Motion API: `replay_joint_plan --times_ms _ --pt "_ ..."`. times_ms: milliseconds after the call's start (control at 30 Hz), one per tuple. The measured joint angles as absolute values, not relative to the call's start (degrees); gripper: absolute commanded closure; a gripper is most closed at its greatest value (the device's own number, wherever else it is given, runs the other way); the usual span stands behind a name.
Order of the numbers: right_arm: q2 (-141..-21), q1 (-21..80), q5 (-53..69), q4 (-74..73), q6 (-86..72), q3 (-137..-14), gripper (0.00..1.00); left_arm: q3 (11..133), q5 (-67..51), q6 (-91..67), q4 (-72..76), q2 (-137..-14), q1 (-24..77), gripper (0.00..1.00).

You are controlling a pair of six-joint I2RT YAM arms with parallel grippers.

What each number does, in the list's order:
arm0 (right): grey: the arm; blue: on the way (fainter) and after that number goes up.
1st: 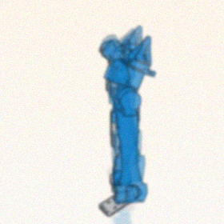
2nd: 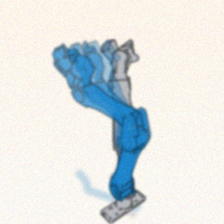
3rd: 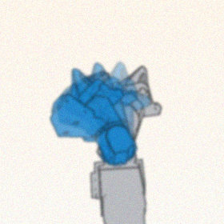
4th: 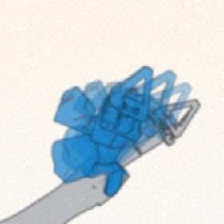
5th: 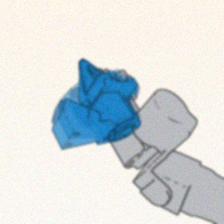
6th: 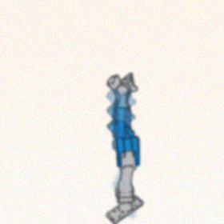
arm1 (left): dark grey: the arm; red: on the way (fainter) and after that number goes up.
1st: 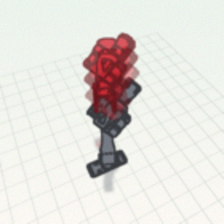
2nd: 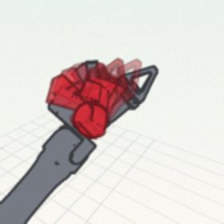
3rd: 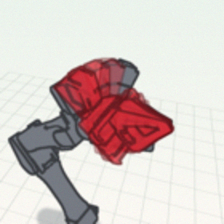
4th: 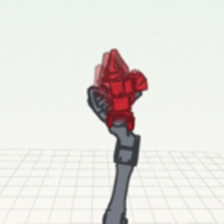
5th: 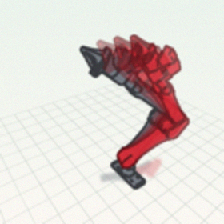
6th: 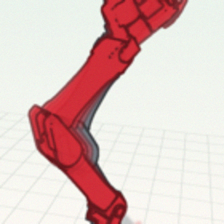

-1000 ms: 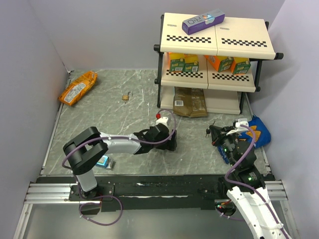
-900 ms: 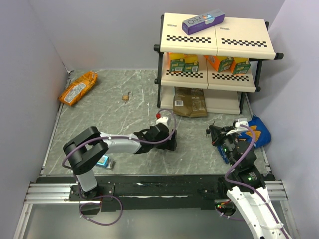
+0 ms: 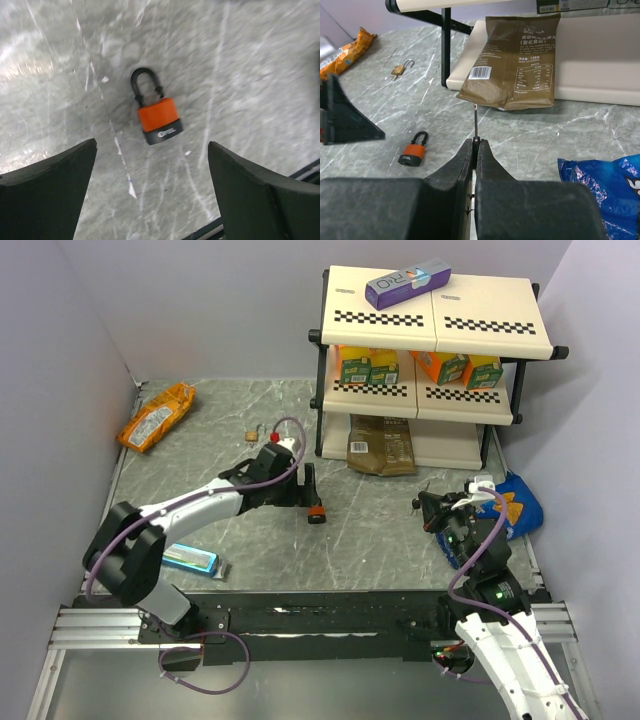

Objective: Unlock with the key

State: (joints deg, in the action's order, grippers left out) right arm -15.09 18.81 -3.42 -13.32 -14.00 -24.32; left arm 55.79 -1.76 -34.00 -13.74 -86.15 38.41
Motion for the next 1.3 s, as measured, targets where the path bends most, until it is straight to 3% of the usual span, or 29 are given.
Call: replay_joint_plan --times_ms 233,700,1067,1300 --pt "-15.0 18.8 -3.4 -13.3 -14.0 -24.3 1.0 57.3 -3.2 -34.2 -16.9 -93.3 38.4 0.14" --pt "-13.2 18.8 -3.3 -13.2 -14.0 -23.9 1.0 71.0 5.1 -35.8 -25.0 -104.3 45.3 0.1" --pt "-12.5 18.8 -2.9 -13.2 -14.0 -23.9 1.0 72.6 11.3 -36.9 -30.3 -108.5 47.4 0.15" --pt "-12.5 18.8 -3.0 -13.2 -14.0 -23.9 1.0 73.4 11.9 -36.9 -30.2 -109.6 47.6 0.25"
